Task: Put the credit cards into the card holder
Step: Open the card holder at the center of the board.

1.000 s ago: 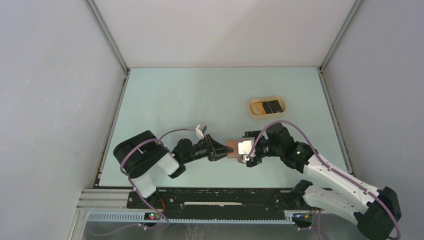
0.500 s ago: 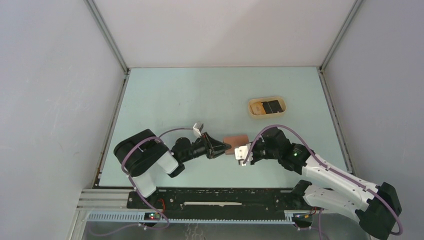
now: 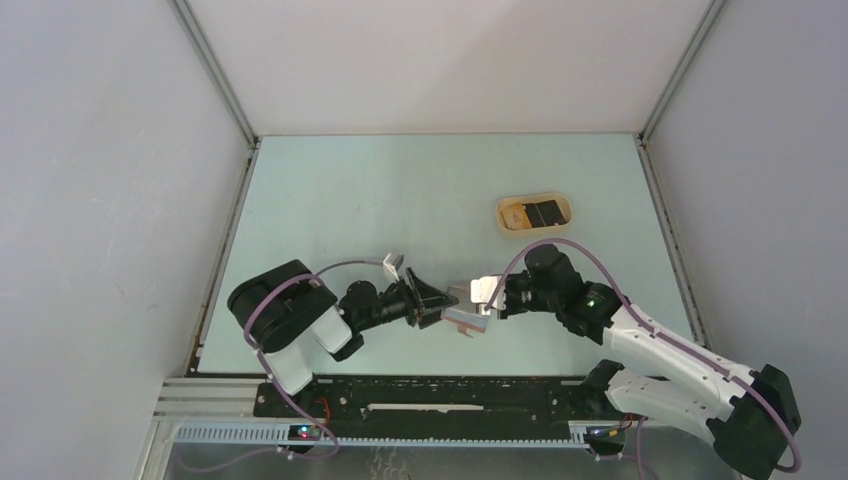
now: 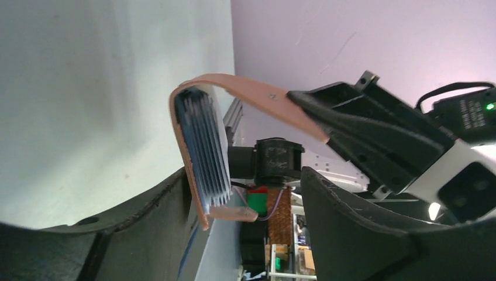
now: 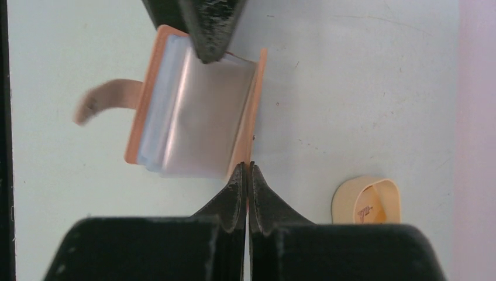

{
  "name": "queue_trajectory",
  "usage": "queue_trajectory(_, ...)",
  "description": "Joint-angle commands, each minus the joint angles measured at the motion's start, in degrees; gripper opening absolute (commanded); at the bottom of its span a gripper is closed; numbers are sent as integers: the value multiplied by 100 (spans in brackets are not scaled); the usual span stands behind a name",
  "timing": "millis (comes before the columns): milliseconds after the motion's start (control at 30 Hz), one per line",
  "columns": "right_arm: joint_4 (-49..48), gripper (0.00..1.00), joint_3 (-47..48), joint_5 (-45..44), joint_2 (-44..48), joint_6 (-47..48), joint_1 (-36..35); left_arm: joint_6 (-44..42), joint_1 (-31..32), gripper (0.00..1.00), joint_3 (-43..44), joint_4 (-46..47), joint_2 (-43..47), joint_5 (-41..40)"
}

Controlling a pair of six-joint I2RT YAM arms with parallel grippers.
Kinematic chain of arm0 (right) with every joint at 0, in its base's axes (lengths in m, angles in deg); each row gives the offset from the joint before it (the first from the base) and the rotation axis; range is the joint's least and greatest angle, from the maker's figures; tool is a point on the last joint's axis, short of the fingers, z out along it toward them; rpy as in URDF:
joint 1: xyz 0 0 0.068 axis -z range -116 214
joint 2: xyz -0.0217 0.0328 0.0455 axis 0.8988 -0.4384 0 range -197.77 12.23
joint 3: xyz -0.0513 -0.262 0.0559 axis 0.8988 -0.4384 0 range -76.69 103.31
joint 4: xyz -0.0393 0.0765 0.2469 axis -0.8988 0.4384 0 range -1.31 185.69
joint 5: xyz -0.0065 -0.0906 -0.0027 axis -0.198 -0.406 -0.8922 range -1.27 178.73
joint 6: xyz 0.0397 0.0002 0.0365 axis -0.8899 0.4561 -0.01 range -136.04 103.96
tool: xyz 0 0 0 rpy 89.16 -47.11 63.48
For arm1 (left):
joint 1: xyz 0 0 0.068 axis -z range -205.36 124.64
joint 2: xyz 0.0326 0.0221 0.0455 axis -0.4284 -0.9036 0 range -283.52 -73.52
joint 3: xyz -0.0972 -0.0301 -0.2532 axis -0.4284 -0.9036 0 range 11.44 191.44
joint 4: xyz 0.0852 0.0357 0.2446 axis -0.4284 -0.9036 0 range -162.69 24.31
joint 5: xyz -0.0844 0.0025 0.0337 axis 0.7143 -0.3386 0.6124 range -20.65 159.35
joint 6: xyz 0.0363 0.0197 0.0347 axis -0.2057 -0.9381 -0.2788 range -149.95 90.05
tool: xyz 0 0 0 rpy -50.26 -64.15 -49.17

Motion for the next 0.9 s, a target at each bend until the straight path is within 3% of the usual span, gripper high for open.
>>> queue_trajectory(0, -27, 0, 361, 240, -87, -506, 263, -545, -74, 73, -304, 407, 207, -153)
queue_trajectory(233, 256, 0, 884, 339, -869, -1469, 815, -832, -72, 75, -598, 378, 427, -277)
queue_trajectory(567, 434, 0, 1503, 588, -2665, -2673, 2246, -1592, -74, 72, -656, 104, 872, -208)
queue_trajectory(767, 112, 0, 1655, -198, -3169, -3126, 2446, -2791, -57, 71, 114, -2038, 1689, -294)
queue_trajectory(867, 121, 11, 1678, -296, -3313, -3174, 2529, -3751, 21, 72, 646, -3682, 2522, -680)
